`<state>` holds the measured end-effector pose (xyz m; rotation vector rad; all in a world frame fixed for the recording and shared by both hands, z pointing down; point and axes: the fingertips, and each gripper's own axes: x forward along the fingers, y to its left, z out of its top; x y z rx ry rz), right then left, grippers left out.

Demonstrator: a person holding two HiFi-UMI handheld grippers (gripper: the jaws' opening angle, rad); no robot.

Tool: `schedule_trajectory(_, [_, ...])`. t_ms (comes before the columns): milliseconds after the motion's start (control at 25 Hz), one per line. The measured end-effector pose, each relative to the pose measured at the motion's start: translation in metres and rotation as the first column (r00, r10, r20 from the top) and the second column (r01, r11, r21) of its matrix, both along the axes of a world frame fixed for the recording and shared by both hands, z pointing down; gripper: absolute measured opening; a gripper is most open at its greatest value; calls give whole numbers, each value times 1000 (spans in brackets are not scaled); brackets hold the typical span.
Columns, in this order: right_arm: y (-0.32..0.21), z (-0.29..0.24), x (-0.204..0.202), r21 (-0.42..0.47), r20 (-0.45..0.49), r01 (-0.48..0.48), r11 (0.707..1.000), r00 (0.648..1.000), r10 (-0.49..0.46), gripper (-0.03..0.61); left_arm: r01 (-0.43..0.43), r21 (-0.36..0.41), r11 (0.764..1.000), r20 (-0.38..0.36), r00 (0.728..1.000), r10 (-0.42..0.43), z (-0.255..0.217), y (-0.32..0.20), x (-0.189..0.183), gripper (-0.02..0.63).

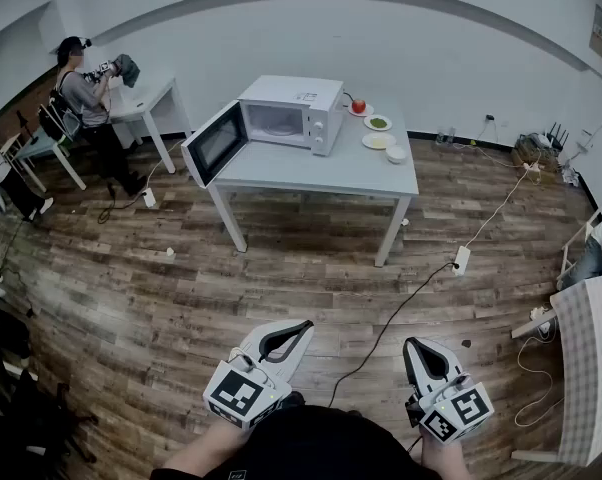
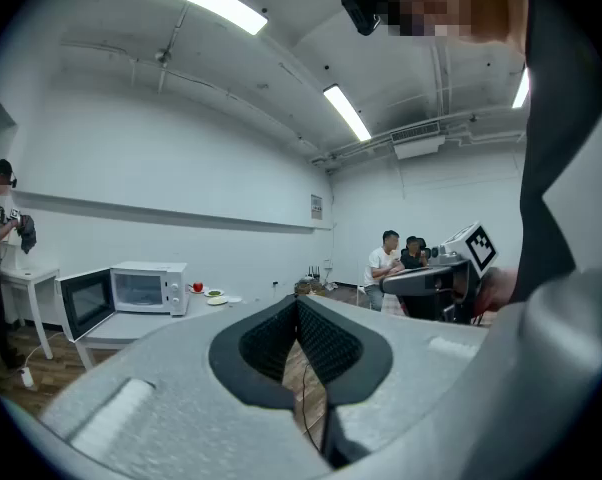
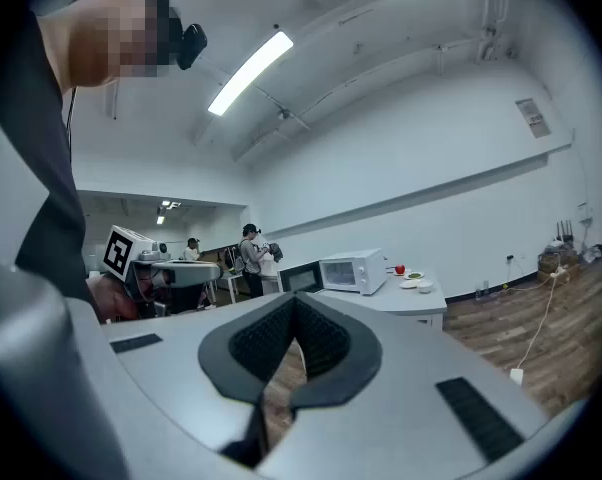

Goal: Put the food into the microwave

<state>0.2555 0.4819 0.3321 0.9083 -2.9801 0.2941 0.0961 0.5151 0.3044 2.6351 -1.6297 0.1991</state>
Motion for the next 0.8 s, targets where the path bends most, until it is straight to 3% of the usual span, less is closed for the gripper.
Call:
schedule_trajectory(480, [-3, 2, -49, 3, -8, -17, 1000, 1000, 17, 12, -20, 10, 1000, 9, 1000, 20, 4, -2, -44, 6])
schedule_trajectory(800, [-5, 1, -86, -19, 14, -116, 993, 993, 116, 12, -65, -2, 998, 22, 998, 65, 10, -6, -100, 6])
